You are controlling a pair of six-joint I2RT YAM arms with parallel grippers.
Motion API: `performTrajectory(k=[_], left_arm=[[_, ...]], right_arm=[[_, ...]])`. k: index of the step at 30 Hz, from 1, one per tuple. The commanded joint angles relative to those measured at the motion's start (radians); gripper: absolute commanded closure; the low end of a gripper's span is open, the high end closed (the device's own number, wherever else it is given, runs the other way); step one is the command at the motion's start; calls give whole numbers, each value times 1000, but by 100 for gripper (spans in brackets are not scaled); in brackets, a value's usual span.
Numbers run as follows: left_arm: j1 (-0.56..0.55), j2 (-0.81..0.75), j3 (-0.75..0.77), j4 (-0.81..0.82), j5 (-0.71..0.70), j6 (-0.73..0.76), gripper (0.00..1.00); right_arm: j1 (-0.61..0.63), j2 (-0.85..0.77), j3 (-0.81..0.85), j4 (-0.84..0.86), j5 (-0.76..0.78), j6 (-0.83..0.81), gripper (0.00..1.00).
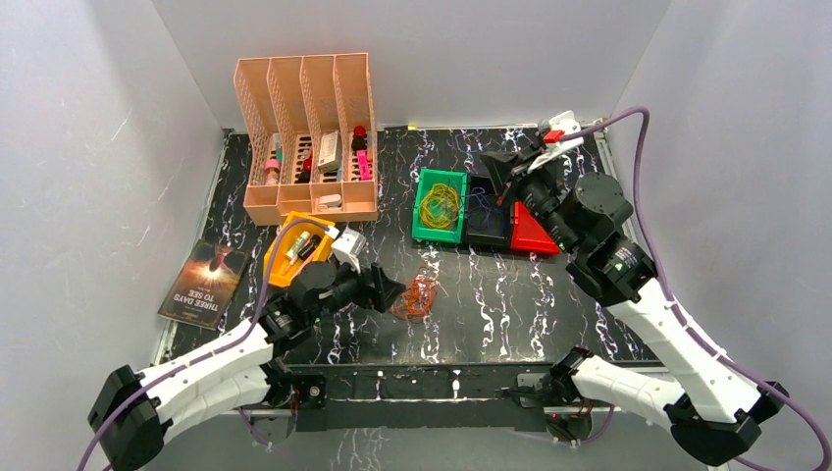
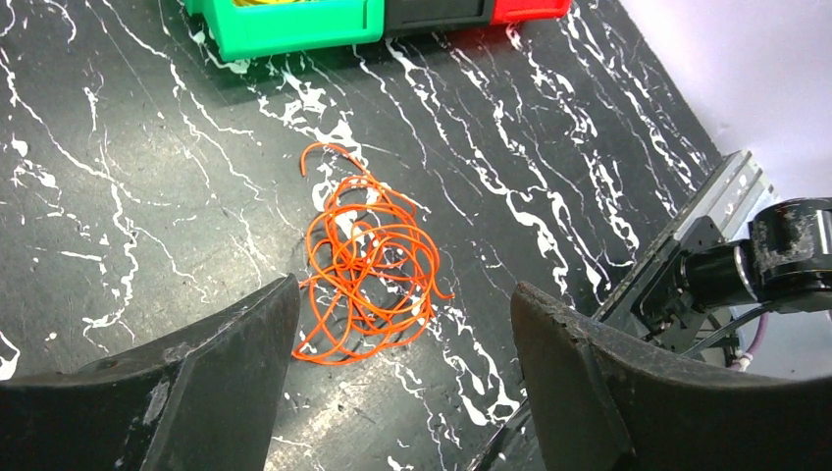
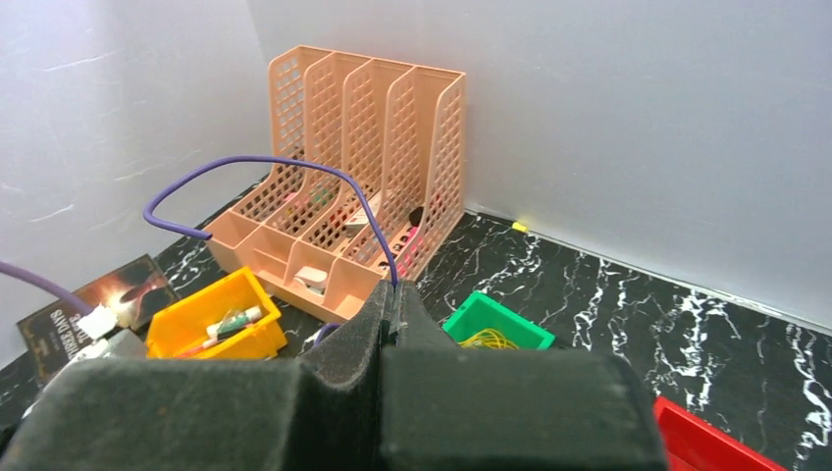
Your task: Untangle the cables
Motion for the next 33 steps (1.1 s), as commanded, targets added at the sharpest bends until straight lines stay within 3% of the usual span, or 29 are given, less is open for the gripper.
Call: performTrajectory(k=[1,11,22,33], left_arm=[[3,22,-3,3,-21,-18,23],[3,95,-1,-47,-76,-90,24],[2,98,-30,-29,-54,-132,25],[3,110,-6,-35,-51,-122,25]], right_arm=[[4,15,58,-23,85,-40,100],[-27,188,97,-164,270,-64,100],[-231,359,181,-135,181,-35,100],[-291,411,157,-88,170,-40,100]])
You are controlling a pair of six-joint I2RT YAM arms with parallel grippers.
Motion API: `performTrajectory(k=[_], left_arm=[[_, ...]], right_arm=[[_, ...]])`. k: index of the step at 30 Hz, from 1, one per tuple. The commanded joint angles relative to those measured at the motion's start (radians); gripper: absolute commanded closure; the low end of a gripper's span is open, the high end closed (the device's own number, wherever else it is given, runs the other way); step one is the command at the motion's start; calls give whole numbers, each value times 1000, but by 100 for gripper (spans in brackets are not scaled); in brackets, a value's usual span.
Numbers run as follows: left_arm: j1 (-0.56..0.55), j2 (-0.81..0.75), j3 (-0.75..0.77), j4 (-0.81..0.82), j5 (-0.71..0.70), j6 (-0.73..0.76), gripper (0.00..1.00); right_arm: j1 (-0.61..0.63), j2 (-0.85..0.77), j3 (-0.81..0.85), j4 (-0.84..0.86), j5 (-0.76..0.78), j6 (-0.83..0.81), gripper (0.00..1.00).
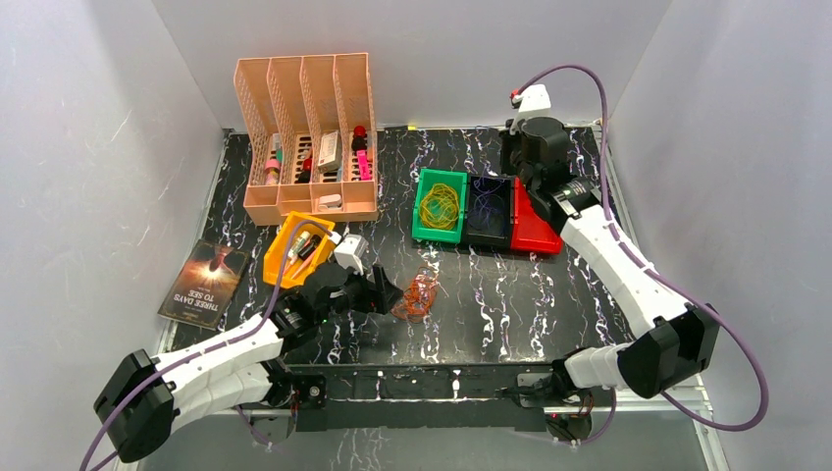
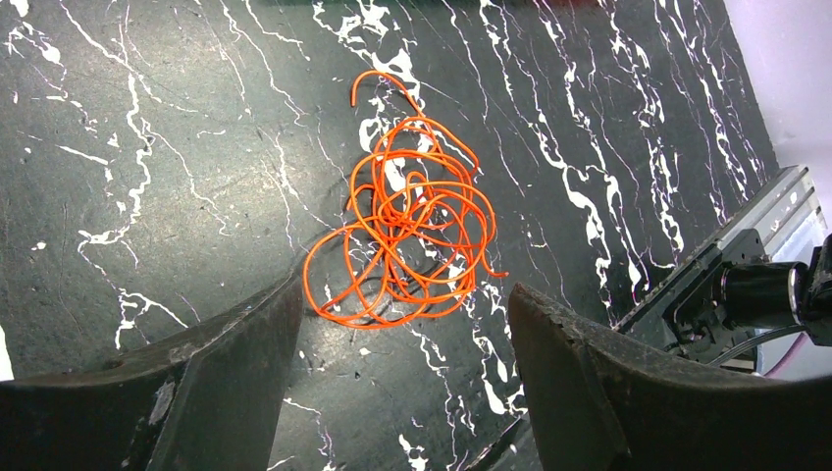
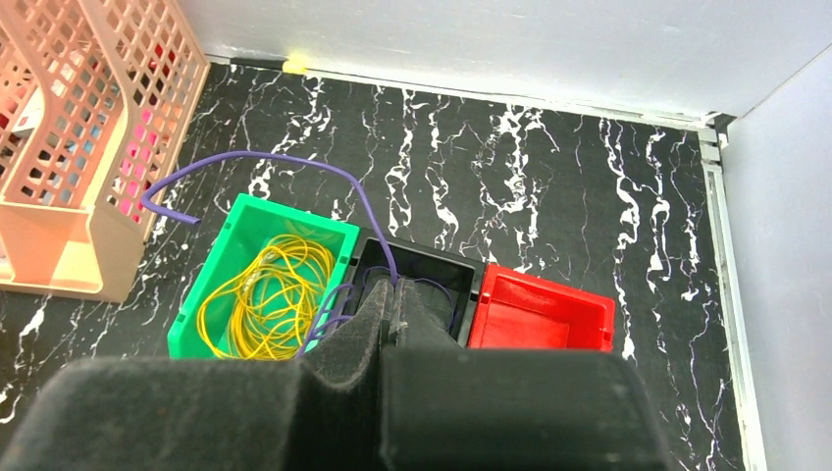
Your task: Untangle the cables
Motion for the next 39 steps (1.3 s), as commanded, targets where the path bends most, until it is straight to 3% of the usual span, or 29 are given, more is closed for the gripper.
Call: performTrajectory(k=[1,25,39], left_arm=[[3,4,19,2,4,3,25],[3,-22,8,-16,6,3,26],[3,7,5,3,18,-8,26]], right_arm=[[-28,14,13,80,-3,1,100],[-78,191,-119,182,-65,43,100],[-104,352,-97,111,-92,44,100]])
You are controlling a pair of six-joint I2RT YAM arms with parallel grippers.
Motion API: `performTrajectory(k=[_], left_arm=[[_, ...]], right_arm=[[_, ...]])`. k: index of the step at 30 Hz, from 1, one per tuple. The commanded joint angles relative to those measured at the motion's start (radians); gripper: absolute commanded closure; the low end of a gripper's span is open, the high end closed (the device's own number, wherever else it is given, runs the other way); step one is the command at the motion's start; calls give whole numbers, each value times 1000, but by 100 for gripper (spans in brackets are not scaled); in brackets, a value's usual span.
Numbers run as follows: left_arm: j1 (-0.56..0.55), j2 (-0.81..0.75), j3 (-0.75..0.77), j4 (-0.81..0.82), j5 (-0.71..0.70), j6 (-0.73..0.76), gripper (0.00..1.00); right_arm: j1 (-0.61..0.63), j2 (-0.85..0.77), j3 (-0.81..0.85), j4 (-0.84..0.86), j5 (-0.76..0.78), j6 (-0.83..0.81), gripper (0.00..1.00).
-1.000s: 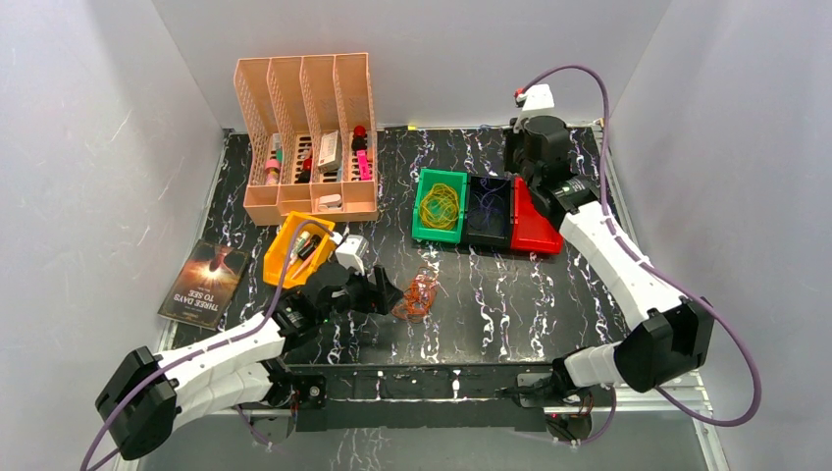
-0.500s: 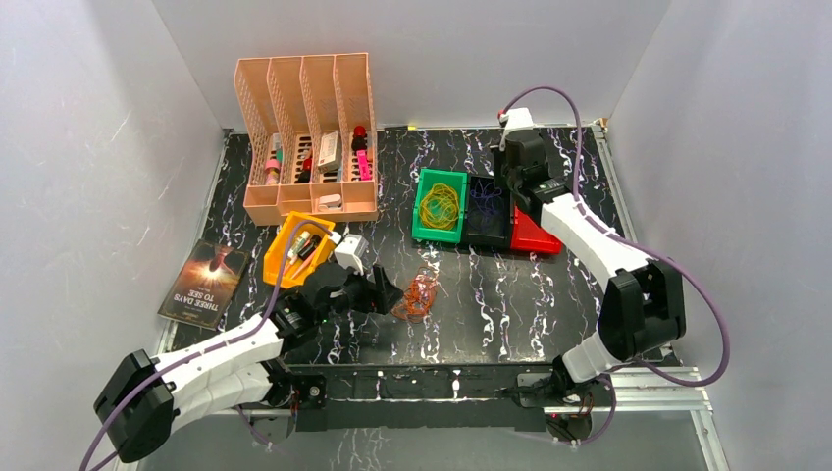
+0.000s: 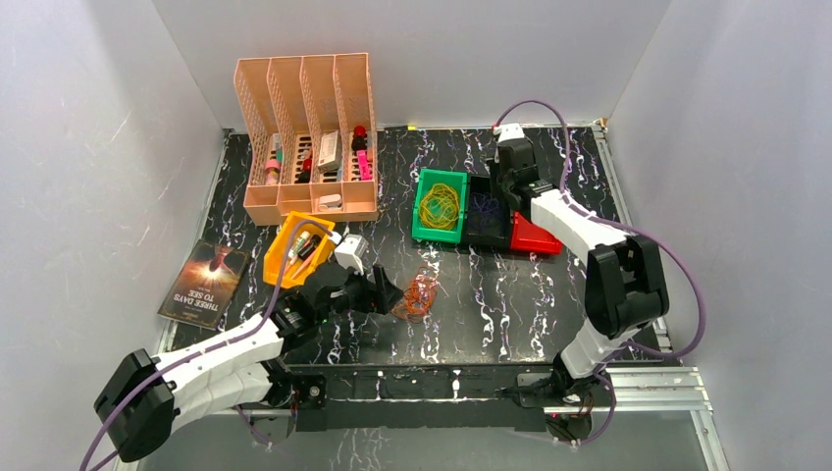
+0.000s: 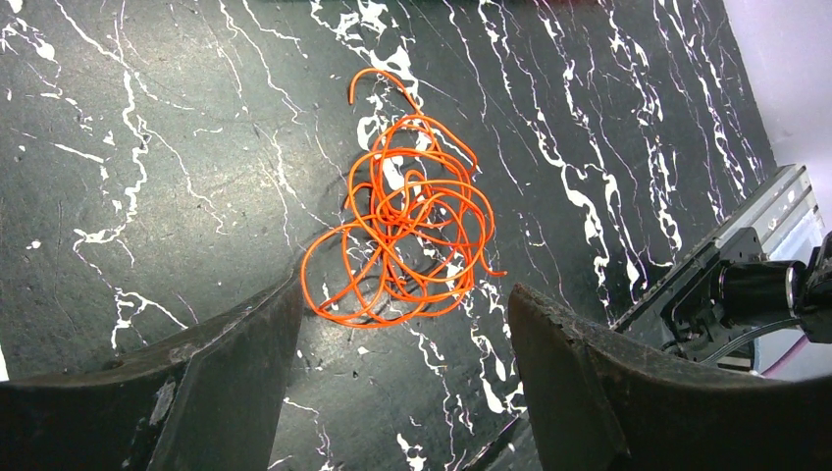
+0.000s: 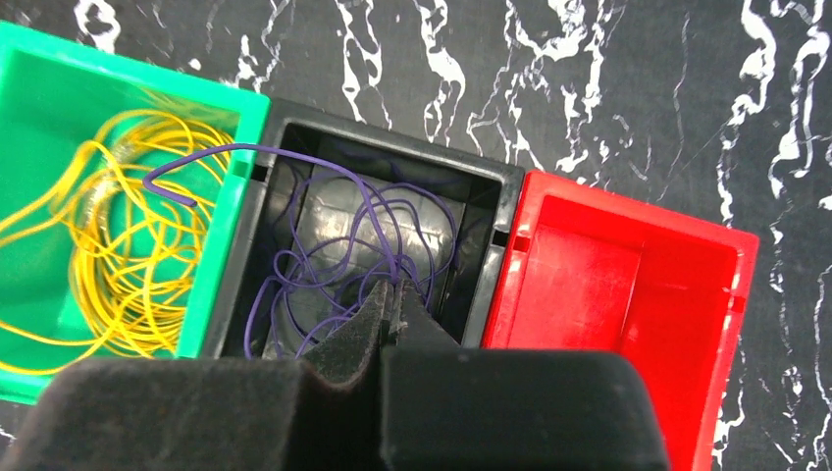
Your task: Untangle the cables
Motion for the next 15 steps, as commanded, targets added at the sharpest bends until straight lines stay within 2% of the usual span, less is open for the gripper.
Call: performTrajectory(k=[1,11,15], left_arm=[[3,9,5,4,13,-5,26],[3,29,-1,23,24,-13,26],[2,32,-5,25,24,-15,26]], right_arm=[[-9,54,36,-17,-27,15,100],[-11,179,98,-110,-65,22,100],[-11,165,109,-120,-51,31,87]])
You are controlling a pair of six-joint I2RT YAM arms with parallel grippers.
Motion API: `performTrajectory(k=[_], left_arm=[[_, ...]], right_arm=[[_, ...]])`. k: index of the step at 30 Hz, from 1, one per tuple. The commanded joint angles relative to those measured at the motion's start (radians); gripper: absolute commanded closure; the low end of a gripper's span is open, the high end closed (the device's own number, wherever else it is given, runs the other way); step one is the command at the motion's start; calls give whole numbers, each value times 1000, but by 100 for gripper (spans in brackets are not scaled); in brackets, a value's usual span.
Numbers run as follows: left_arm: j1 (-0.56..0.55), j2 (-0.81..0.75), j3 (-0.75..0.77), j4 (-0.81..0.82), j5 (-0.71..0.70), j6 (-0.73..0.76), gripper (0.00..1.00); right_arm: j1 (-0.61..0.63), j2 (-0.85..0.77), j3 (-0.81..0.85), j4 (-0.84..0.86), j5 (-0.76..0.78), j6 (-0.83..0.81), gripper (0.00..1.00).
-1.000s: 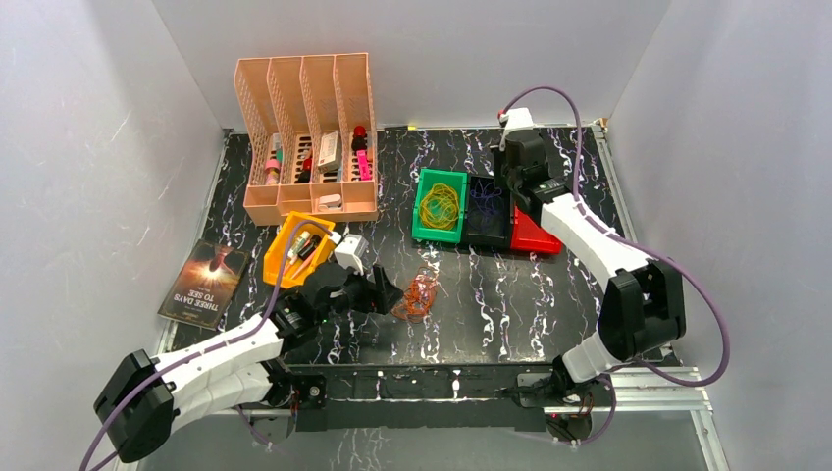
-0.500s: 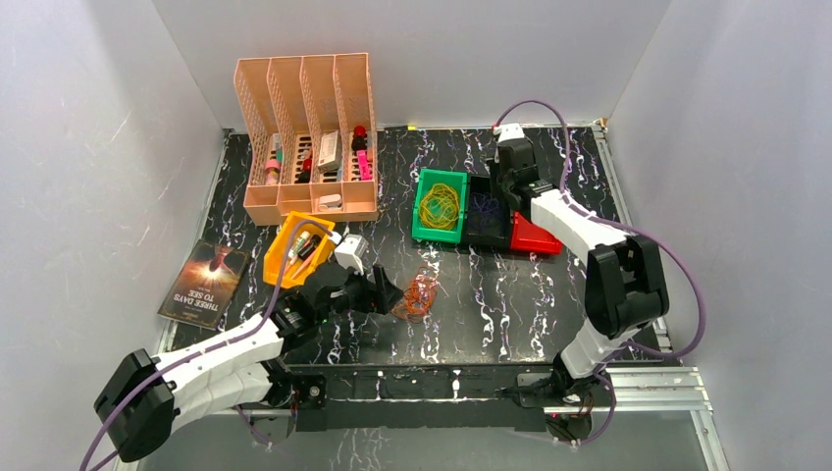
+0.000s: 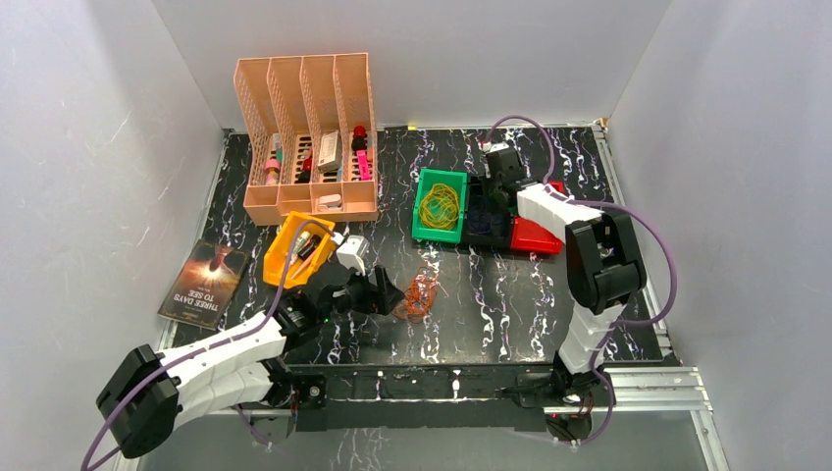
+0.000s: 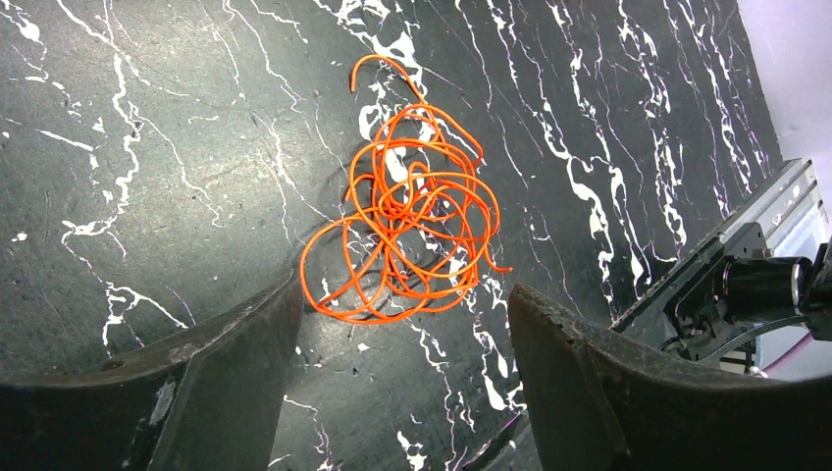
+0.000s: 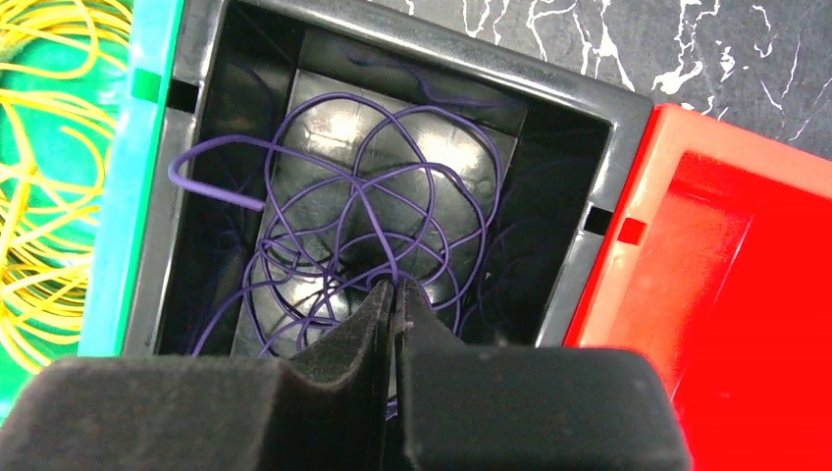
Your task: Untangle the cables
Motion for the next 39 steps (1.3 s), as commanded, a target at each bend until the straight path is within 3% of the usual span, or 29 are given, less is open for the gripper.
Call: performTrajectory(k=[1,6,14,26,39], left_arm=[[3,0,-5,20,14,-6,26],[3,9,-6,31,16,-2,25],[3,39,9,33,25,4,25],[3,63,20,47,34,5,25],[2,64,26,33,32,2,25]], right_arm=[[-4,-44,54,-7,8,12,84],[-4,-132,50,2,23,9,60],[-4,-232,56,-30,29,-1,45],[-4,-356,-58,-61,-208,92,47],[-6,-193,-60,1,-235,120,67]])
